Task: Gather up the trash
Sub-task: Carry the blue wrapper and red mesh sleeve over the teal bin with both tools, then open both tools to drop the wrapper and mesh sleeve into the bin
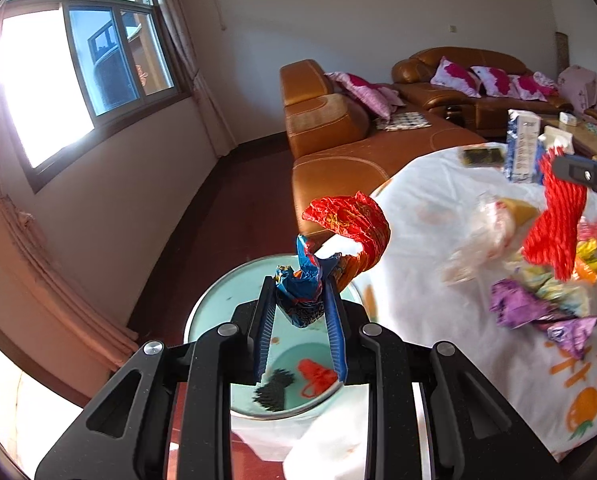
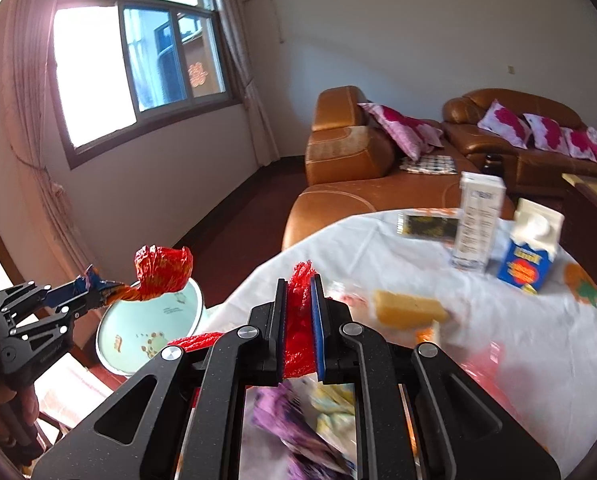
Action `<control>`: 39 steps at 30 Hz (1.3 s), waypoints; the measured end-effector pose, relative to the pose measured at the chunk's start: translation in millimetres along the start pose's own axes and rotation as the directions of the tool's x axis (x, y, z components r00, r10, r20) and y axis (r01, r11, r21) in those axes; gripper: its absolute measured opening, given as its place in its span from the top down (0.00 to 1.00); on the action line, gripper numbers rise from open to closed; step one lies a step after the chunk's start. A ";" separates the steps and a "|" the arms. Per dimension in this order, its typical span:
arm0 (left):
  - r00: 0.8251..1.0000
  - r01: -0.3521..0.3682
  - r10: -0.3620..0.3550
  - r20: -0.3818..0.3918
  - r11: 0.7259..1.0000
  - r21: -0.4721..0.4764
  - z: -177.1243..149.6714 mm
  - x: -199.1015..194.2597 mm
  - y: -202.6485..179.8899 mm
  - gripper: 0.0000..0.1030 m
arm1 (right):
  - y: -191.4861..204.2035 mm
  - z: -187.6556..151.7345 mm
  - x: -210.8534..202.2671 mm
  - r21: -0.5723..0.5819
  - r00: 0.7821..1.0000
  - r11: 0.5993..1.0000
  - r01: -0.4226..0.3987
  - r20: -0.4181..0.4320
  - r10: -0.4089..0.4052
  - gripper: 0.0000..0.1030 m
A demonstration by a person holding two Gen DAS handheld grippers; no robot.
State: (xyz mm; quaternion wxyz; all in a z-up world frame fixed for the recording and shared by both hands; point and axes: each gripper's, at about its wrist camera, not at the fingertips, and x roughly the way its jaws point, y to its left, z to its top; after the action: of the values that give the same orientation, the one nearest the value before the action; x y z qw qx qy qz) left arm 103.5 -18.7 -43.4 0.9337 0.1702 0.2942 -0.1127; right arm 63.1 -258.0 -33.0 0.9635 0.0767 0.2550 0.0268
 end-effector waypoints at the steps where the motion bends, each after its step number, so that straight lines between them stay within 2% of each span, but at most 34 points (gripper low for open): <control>1: 1.000 -0.006 0.006 -0.005 1.000 -0.001 -1.2 1.7 2.6 0.76 | 3.7 1.7 5.2 -0.007 1.000 1.000 -0.004 -0.005 0.004 0.89; 12: 0.996 -0.073 0.071 -0.061 0.997 -0.022 -21.8 21.2 44.2 0.76 | 53.5 18.9 62.3 -0.082 0.997 0.996 -0.037 -0.070 0.032 0.89; 24: 0.981 -0.135 0.130 -0.142 0.990 -0.029 -44.4 49.4 79.8 0.76 | 95.0 26.5 120.5 -0.148 0.991 0.988 -0.035 -0.133 0.015 0.89; 39: 0.974 -0.158 0.150 -0.172 0.987 -0.033 -51.7 61.1 91.5 0.76 | 129.1 12.2 163.8 -0.213 0.979 0.976 -0.044 -0.204 -0.001 0.89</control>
State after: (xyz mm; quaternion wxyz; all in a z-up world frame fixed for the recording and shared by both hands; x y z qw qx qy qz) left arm 154.5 78.3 -96.0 0.9149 0.1800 0.3609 -0.0183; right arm 209.8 -117.4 -81.5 0.9347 -0.0290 0.3467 0.0725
